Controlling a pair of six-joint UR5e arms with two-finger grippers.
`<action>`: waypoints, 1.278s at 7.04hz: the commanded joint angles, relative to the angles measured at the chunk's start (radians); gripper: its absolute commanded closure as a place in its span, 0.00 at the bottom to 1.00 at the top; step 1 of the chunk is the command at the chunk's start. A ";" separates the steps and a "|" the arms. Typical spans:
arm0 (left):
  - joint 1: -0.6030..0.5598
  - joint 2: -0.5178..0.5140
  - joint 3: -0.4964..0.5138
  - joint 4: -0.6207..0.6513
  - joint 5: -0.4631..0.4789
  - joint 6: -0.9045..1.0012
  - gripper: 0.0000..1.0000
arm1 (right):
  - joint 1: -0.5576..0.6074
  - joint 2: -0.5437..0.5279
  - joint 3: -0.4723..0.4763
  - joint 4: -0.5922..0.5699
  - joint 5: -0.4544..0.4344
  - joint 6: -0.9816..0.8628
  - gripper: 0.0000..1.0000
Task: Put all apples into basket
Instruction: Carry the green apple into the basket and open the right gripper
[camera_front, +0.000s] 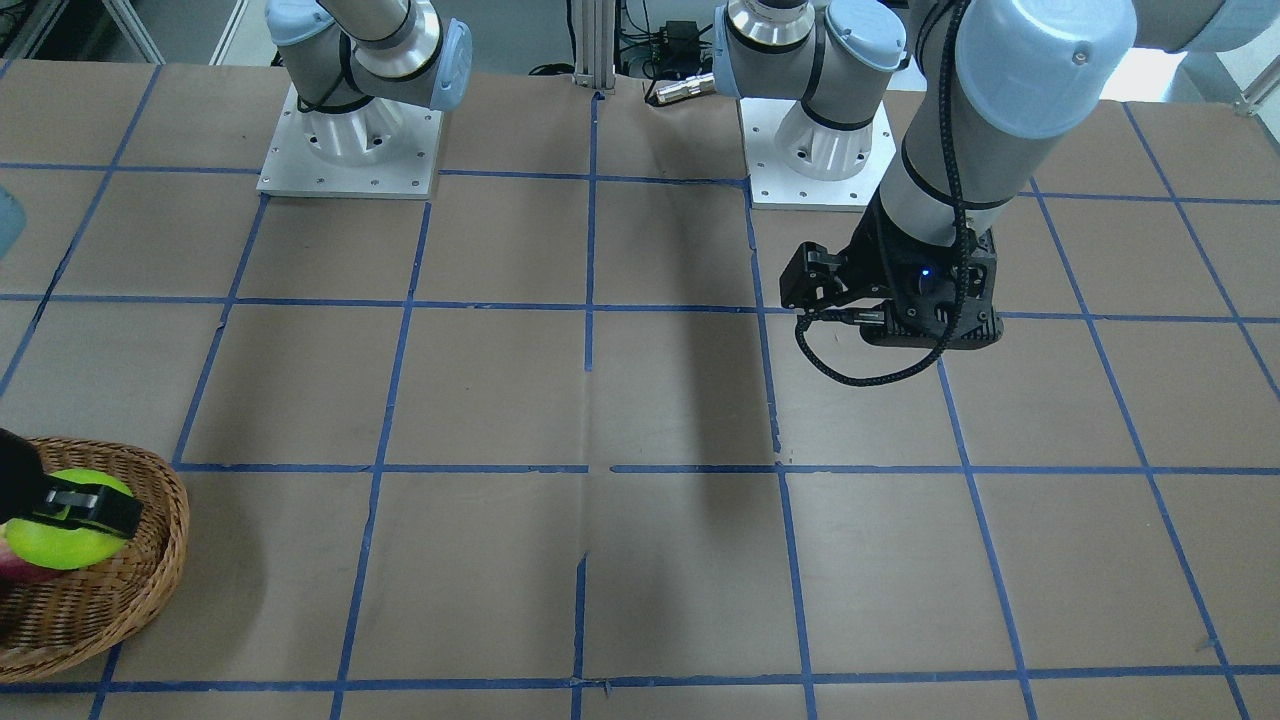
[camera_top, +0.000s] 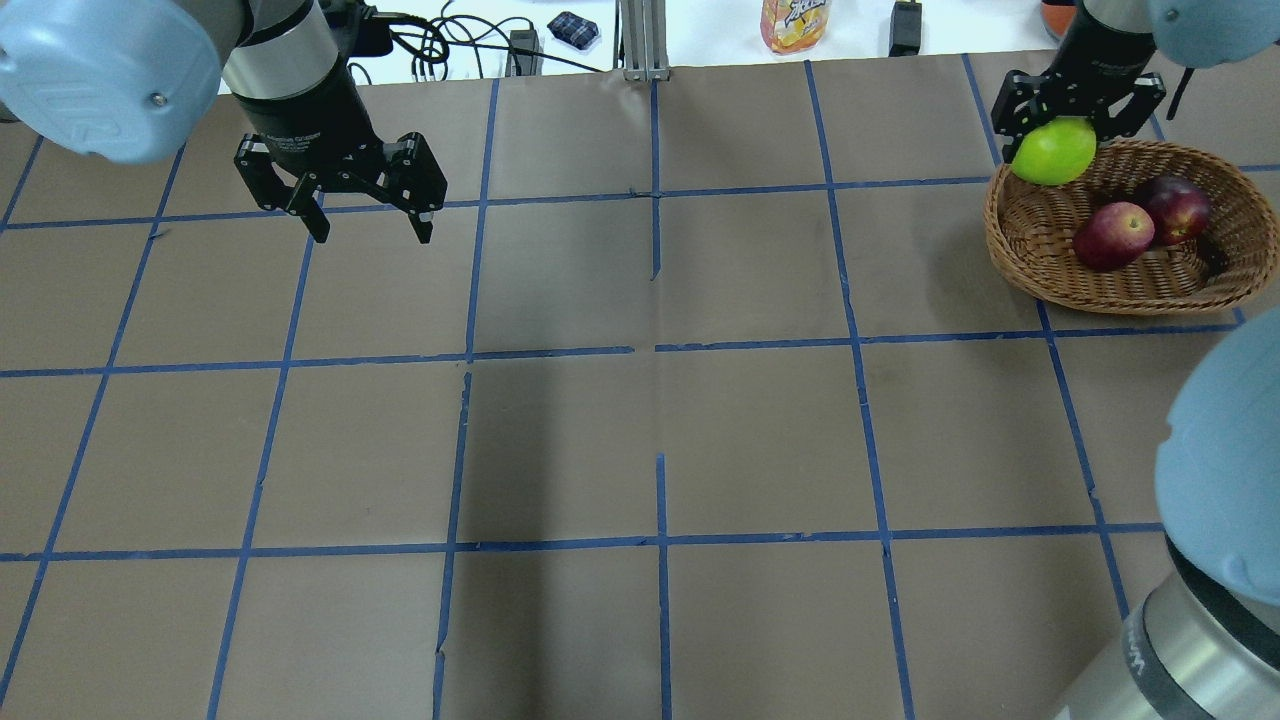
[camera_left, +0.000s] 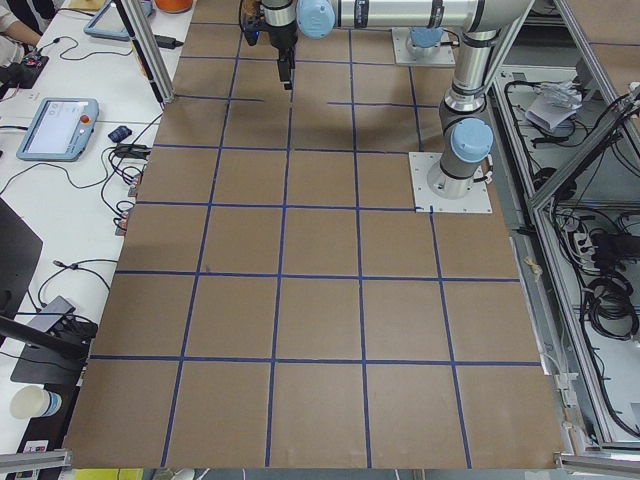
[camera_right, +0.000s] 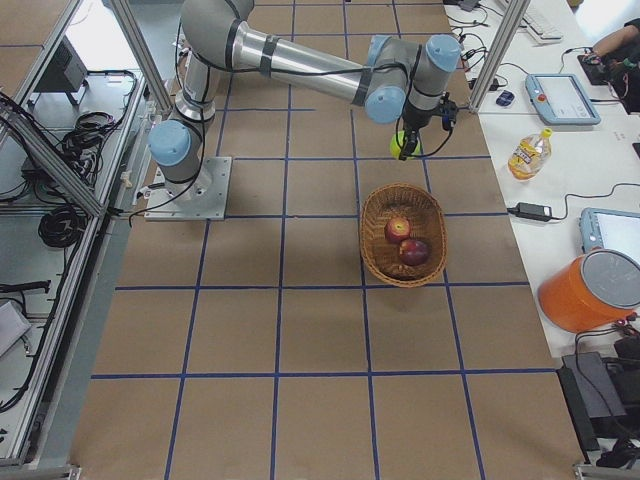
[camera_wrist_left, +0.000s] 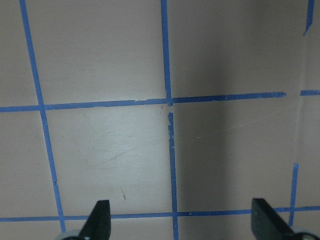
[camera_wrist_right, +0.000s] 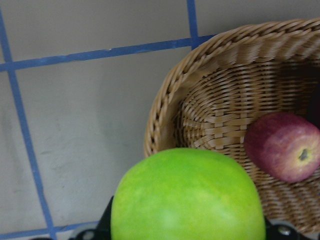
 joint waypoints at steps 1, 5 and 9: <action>0.000 0.012 -0.006 0.002 0.068 0.000 0.00 | -0.038 0.067 0.002 -0.113 -0.017 -0.033 1.00; 0.000 0.021 -0.008 0.017 0.064 -0.006 0.00 | -0.046 0.088 0.091 -0.114 -0.089 -0.032 0.10; -0.005 0.032 -0.006 0.036 0.019 -0.015 0.00 | -0.009 -0.138 0.059 0.118 -0.056 0.020 0.00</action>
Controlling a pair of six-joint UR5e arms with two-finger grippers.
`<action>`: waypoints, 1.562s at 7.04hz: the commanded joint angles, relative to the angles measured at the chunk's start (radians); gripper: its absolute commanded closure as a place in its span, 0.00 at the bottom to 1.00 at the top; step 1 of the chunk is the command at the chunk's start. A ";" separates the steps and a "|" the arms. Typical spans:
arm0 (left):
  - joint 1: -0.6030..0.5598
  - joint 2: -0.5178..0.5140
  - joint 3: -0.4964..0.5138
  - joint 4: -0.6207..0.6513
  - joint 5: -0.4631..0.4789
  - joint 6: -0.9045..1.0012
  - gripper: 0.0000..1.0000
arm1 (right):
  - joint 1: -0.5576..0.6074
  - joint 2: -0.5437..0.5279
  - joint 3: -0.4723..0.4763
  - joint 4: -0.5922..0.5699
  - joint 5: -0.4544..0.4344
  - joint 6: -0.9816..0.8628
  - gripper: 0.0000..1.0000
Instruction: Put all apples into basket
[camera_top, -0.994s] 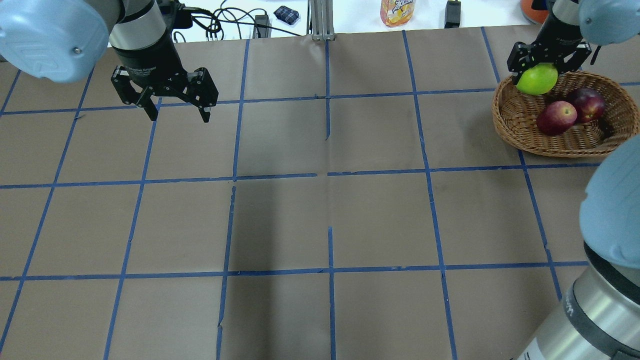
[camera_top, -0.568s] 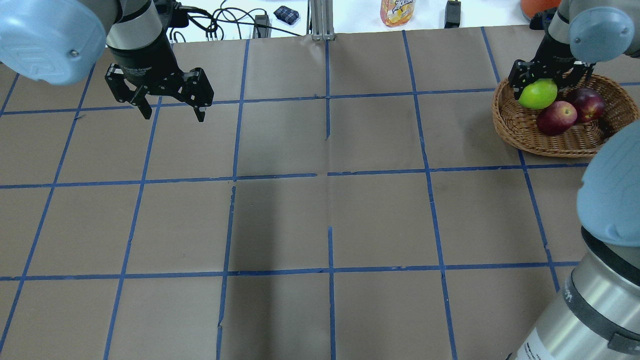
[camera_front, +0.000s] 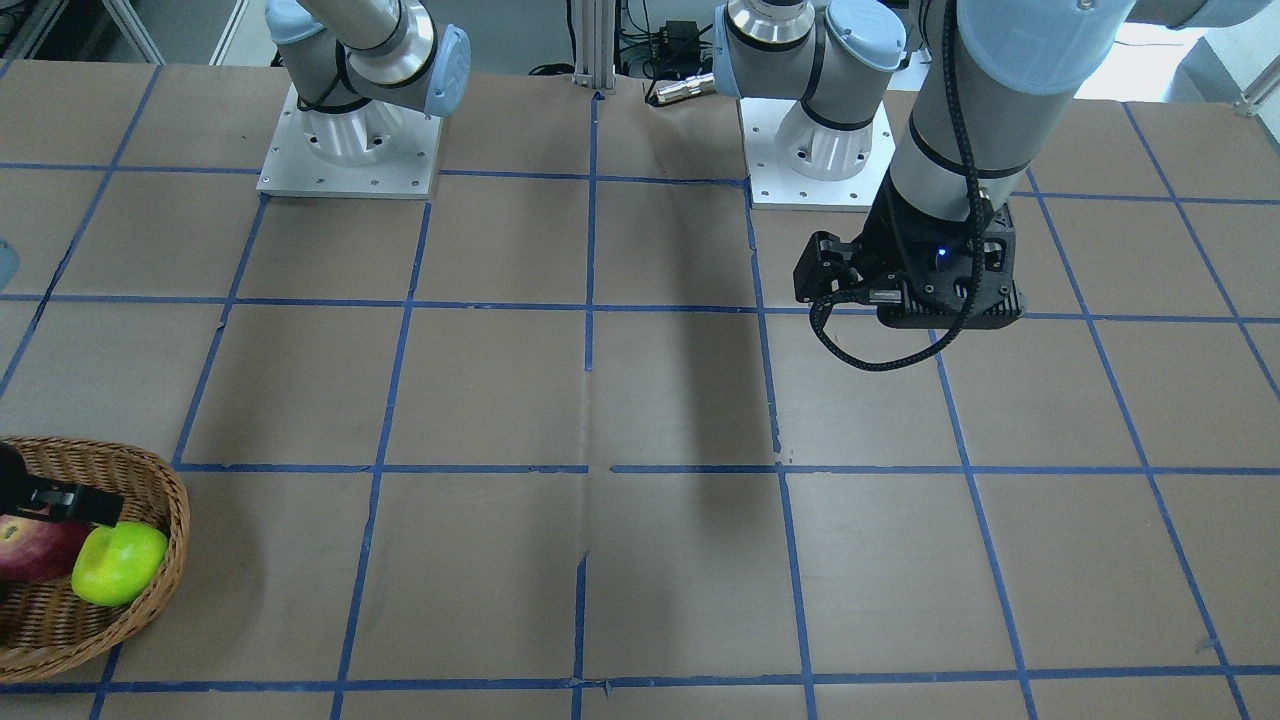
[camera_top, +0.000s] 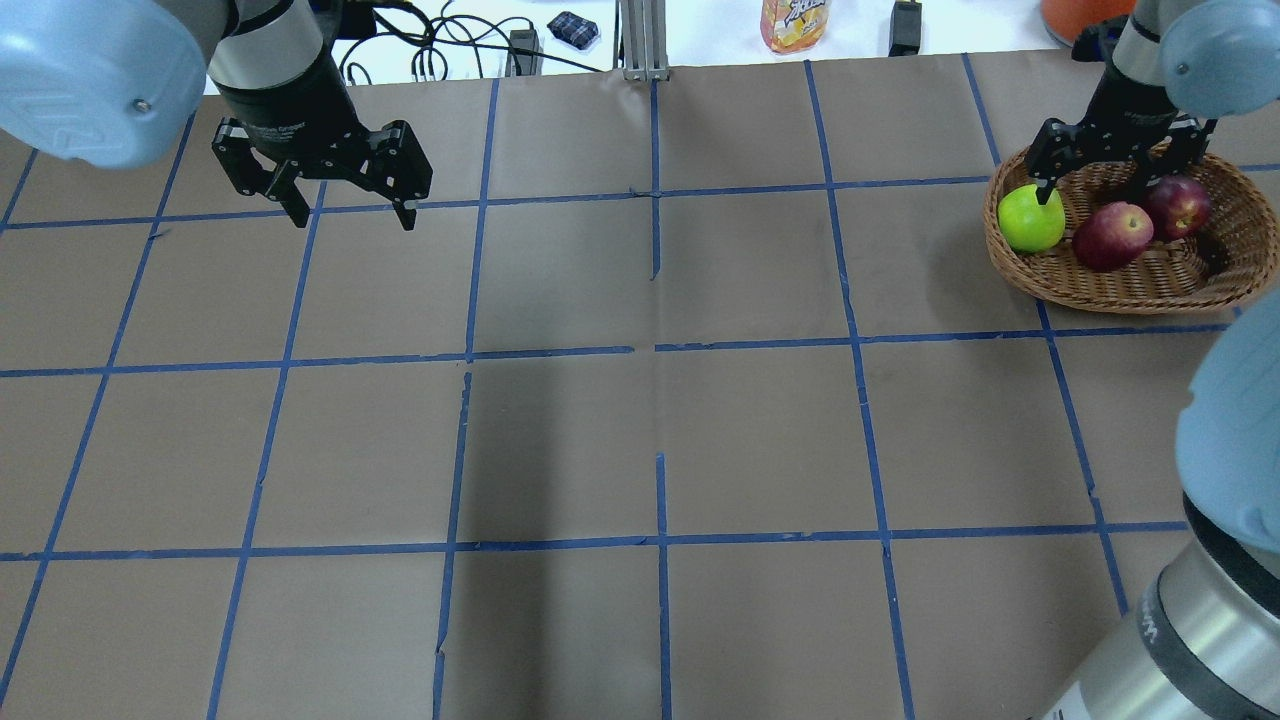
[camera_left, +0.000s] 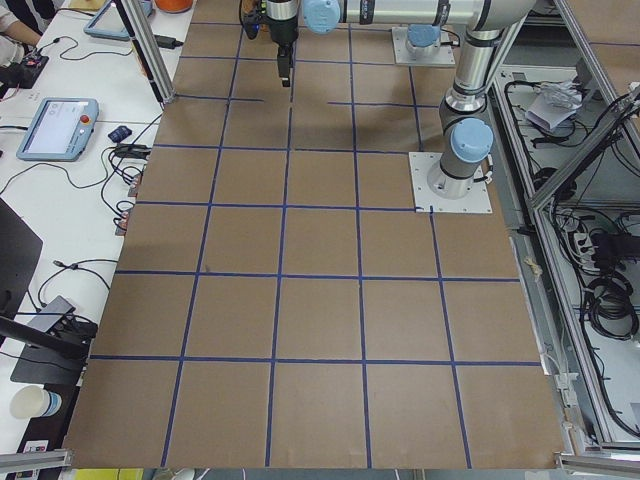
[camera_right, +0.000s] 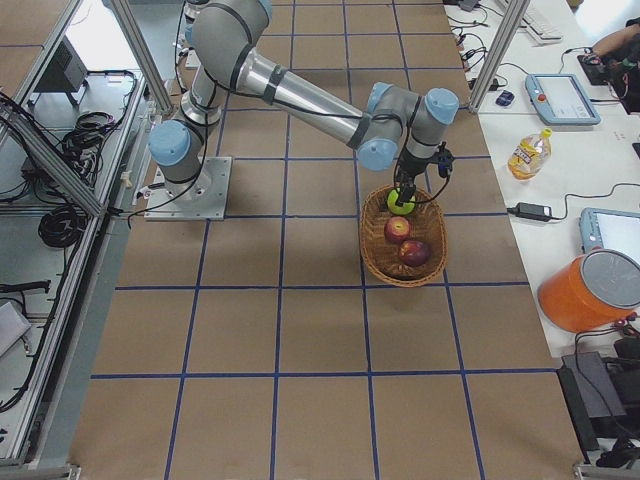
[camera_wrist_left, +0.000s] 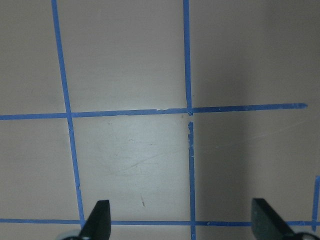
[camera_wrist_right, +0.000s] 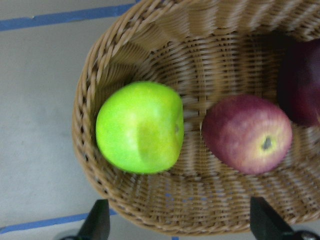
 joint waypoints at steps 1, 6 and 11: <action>-0.002 0.004 -0.001 0.002 -0.009 0.001 0.00 | 0.069 -0.194 -0.010 0.209 0.057 0.176 0.00; 0.001 0.010 -0.004 0.002 -0.007 0.013 0.00 | 0.369 -0.395 0.122 0.282 0.091 0.447 0.00; 0.001 0.009 -0.006 0.002 -0.010 0.011 0.00 | 0.274 -0.496 0.182 0.352 0.107 0.274 0.00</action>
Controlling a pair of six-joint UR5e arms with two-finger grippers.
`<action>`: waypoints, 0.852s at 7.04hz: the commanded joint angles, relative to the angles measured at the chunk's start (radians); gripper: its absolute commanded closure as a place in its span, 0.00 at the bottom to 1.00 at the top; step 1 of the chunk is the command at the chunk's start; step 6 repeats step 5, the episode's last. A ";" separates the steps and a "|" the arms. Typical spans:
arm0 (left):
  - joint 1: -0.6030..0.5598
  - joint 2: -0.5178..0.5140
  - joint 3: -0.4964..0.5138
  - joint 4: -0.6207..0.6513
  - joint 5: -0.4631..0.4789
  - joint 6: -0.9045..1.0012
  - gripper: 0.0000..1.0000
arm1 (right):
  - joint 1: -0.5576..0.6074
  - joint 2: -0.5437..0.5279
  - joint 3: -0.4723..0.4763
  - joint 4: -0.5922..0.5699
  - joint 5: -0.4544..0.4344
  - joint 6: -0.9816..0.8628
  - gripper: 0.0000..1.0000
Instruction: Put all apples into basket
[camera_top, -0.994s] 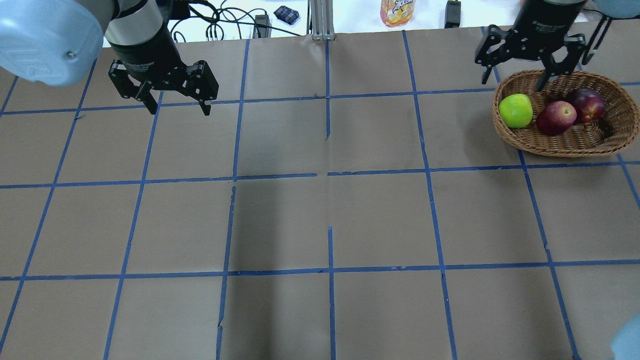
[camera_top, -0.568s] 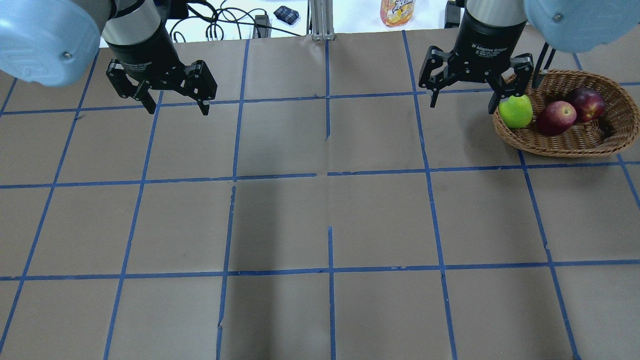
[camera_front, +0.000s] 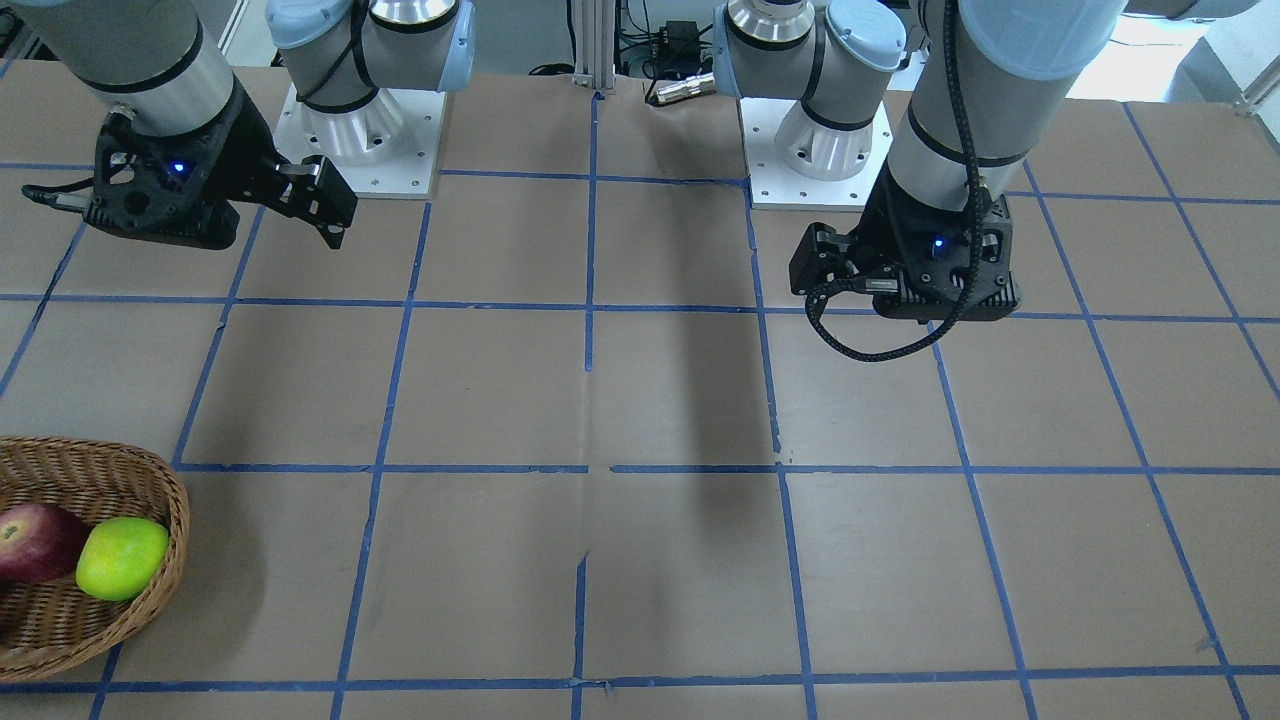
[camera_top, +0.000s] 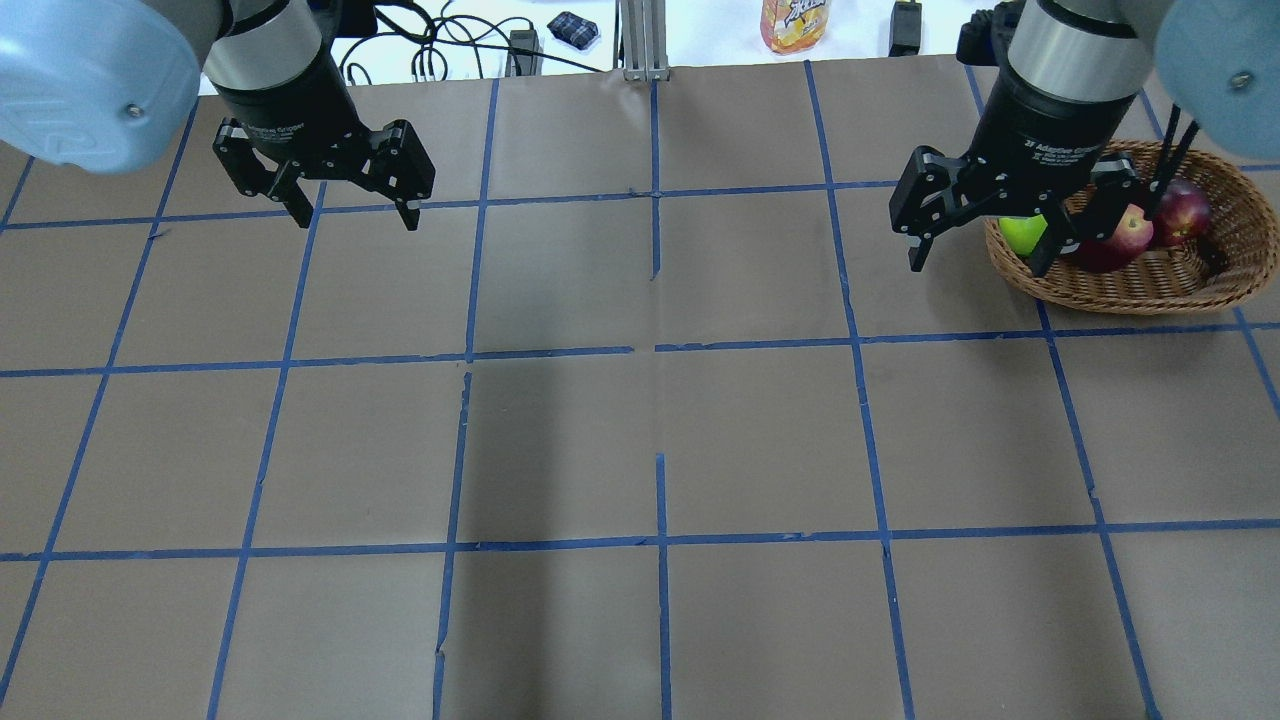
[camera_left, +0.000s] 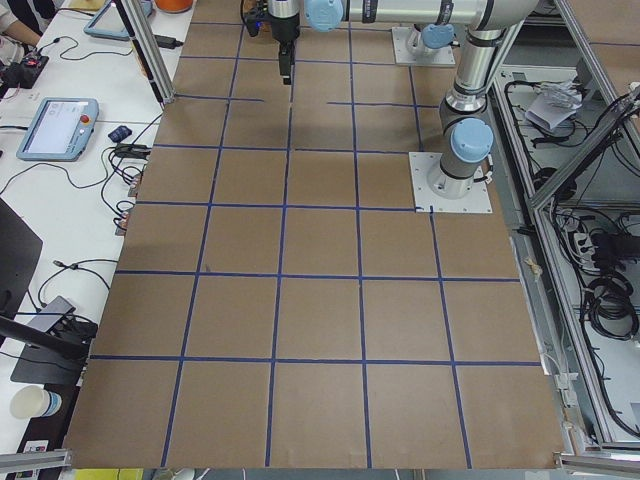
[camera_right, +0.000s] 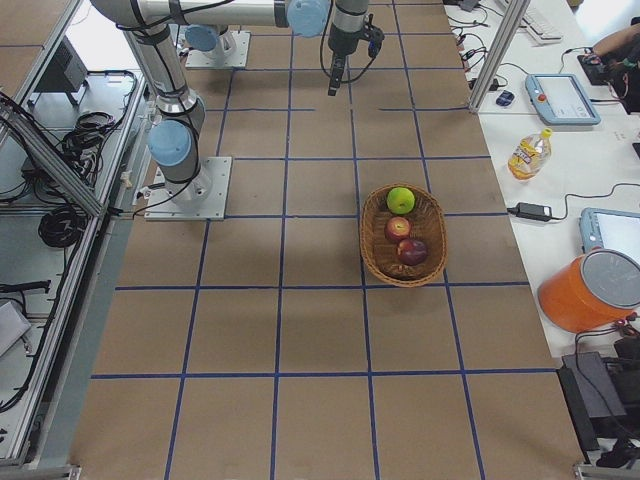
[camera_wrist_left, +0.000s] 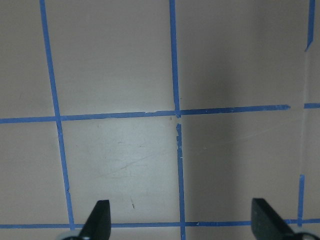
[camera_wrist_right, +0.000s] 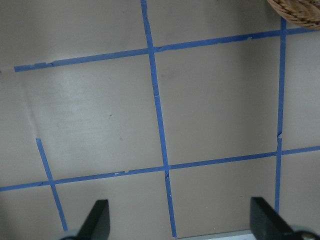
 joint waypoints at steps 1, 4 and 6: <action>0.001 -0.002 0.000 0.000 -0.001 -0.002 0.00 | -0.001 -0.028 0.003 0.003 0.000 0.011 0.00; 0.000 -0.001 0.000 0.000 -0.001 -0.003 0.00 | -0.001 -0.031 0.009 0.006 0.000 0.009 0.00; 0.000 0.001 0.000 0.000 -0.001 -0.002 0.00 | -0.001 -0.029 0.010 0.009 0.000 0.008 0.00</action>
